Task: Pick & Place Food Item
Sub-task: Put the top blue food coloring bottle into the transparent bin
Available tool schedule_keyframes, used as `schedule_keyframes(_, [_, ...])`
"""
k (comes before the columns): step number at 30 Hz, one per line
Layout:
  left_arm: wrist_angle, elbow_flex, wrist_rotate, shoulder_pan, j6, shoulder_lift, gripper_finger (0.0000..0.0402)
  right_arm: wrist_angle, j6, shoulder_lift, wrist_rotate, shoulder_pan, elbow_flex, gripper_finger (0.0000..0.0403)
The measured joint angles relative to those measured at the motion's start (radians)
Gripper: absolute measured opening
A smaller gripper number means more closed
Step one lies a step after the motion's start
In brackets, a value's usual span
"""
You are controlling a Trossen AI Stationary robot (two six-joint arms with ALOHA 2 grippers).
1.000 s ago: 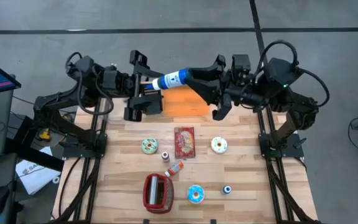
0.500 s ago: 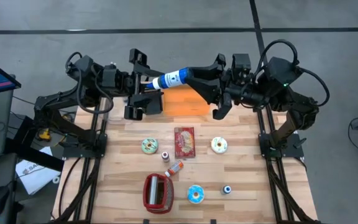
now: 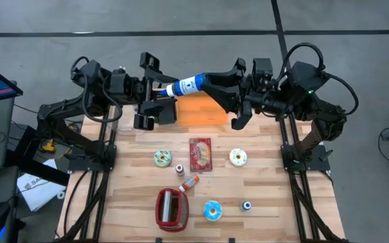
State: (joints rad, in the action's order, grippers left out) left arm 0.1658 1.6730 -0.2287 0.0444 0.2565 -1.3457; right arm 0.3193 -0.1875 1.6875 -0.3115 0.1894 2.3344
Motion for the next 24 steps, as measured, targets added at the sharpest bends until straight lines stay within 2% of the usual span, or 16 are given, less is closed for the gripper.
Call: schedule_keyframes(24, [0.019,0.0,0.03,0.0,-0.011,0.0,0.0209,-0.006,0.013,-0.01,-0.001,0.006,0.0,0.0141])
